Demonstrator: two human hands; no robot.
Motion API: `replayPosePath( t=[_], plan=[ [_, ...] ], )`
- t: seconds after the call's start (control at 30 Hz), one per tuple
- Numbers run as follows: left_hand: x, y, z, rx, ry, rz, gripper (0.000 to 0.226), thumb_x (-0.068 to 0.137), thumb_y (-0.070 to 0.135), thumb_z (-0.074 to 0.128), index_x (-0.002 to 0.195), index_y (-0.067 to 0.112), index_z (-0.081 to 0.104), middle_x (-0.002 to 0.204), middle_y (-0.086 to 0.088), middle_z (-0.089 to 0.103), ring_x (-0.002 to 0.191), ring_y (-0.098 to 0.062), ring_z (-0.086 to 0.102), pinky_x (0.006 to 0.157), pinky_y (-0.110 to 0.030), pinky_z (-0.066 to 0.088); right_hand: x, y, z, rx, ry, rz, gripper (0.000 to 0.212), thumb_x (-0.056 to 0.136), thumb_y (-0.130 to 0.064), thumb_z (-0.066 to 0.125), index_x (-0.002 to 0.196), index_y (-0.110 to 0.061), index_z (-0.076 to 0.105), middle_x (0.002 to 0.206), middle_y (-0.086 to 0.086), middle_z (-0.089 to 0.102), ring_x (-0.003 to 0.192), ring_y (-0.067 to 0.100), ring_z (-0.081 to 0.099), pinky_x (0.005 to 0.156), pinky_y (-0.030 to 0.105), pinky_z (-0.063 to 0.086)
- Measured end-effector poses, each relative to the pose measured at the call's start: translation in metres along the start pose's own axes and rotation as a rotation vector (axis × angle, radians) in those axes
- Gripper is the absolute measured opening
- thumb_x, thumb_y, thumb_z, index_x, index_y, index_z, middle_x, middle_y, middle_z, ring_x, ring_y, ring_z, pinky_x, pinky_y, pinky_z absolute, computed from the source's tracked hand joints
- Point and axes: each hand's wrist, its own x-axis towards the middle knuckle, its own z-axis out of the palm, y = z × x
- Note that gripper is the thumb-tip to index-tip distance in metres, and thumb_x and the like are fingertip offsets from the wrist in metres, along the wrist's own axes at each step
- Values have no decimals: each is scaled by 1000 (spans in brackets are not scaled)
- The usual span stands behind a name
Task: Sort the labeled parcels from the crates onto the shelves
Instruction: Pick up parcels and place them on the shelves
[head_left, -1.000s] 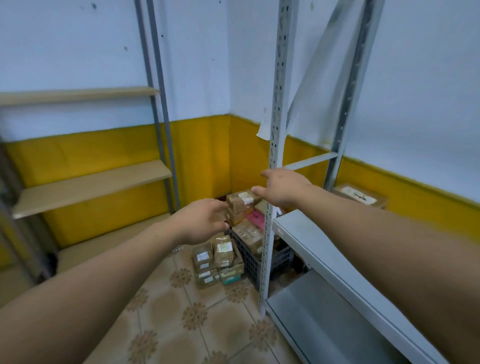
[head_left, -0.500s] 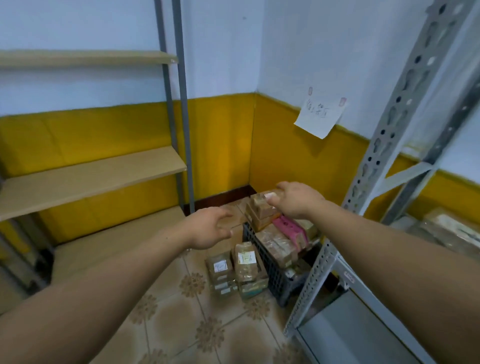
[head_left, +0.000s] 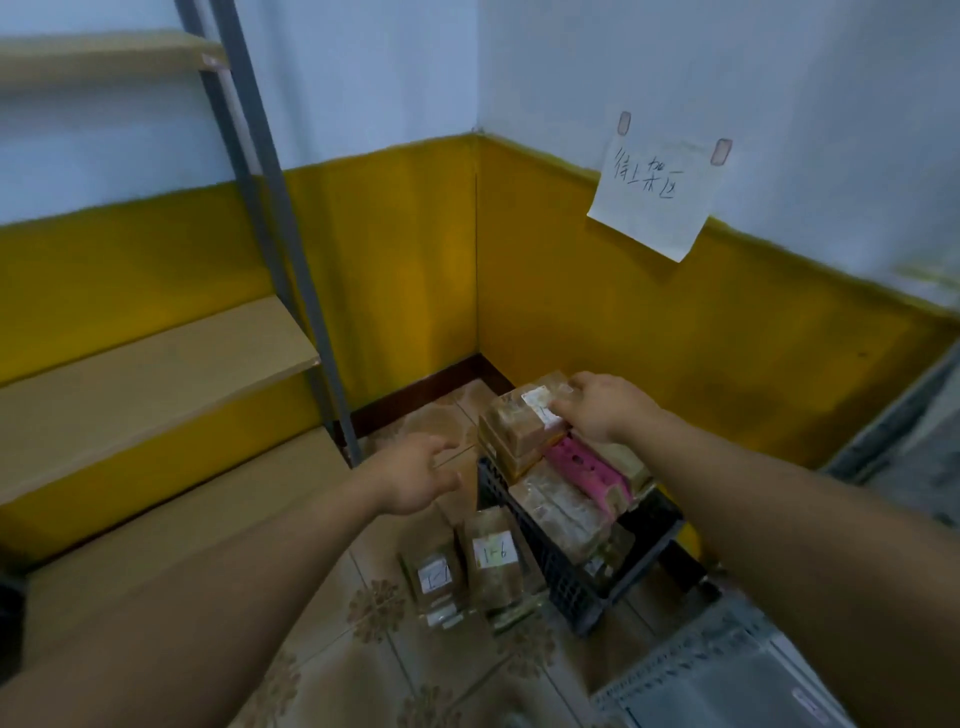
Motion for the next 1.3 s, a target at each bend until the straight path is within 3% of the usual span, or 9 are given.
replayPosePath(
  t=[0.27, 0.37, 0.5, 0.63, 0.97, 1.07, 1.17, 1.23, 1.3],
  plan=[
    [107, -3, -36, -3, -87, 30, 58, 98, 37, 52, 150, 21, 32, 154, -2, 34, 136, -21, 38, 102, -27, 35, 89, 13, -15, 55, -75, 104, 71, 99, -59, 39, 154, -14, 28, 158, 8, 33, 140, 30, 37, 106, 40, 36],
    [159, -15, -47, 15, -154, 78, 51, 98, 38, 52, 144, 19, 42, 136, -4, 52, 124, -25, 49, 94, -30, 42, 117, 25, -19, 91, -55, 207, 72, 100, -59, 37, 153, -11, 29, 157, 10, 33, 141, 30, 36, 107, 40, 36],
    [224, -32, -61, 7, -253, 129, 62, 95, 41, 56, 150, 21, 34, 153, -3, 35, 138, -21, 36, 104, -29, 33, 139, 37, -13, 103, -73, 349, 66, 104, -52, 34, 153, -8, 28, 158, 12, 32, 142, 31, 34, 107, 35, 34],
    [291, -43, -67, 37, -329, 204, 60, 95, 39, 57, 149, 22, 35, 151, -1, 39, 135, -18, 40, 94, -21, 31, 164, 46, 6, 194, -80, 519, 71, 101, -57, 36, 155, -13, 25, 158, 10, 32, 141, 30, 35, 107, 35, 35],
    [407, 2, -28, 158, -473, 304, 62, 91, 45, 57, 146, 24, 39, 150, -3, 42, 129, -22, 47, 103, -36, 42, 201, 113, 46, 277, -187, 653, 71, 102, -57, 36, 156, -13, 23, 161, 9, 28, 143, 29, 33, 109, 34, 34],
    [448, 27, 3, 134, -484, 286, 63, 93, 42, 59, 148, 22, 36, 151, -5, 40, 130, -23, 47, 103, -34, 42, 231, 160, 61, 350, -186, 687, 70, 101, -56, 40, 155, -13, 28, 148, 14, 46, 128, 30, 49, 100, 33, 44],
    [497, 57, 45, 181, -446, 326, 61, 96, 40, 55, 149, 20, 33, 152, -7, 37, 127, -24, 49, 98, -30, 41, 268, 214, 91, 415, -153, 686, 62, 99, -57, 43, 149, -21, 37, 119, 7, 58, 91, 20, 57, 68, 31, 46],
    [532, 76, 76, 194, -428, 326, 54, 97, 38, 52, 146, 20, 38, 147, -7, 44, 114, -24, 58, 92, -32, 46, 292, 244, 113, 407, -139, 689, 62, 99, -55, 45, 149, -20, 33, 130, 9, 53, 102, 24, 56, 71, 29, 44],
    [564, 90, 105, 214, -387, 340, 40, 98, 35, 49, 133, 17, 50, 123, -9, 59, 107, -26, 58, 93, -37, 48, 315, 267, 135, 345, -141, 664, 66, 101, -52, 45, 154, -21, 21, 148, 12, 39, 124, 31, 48, 84, 31, 43]
  ],
)
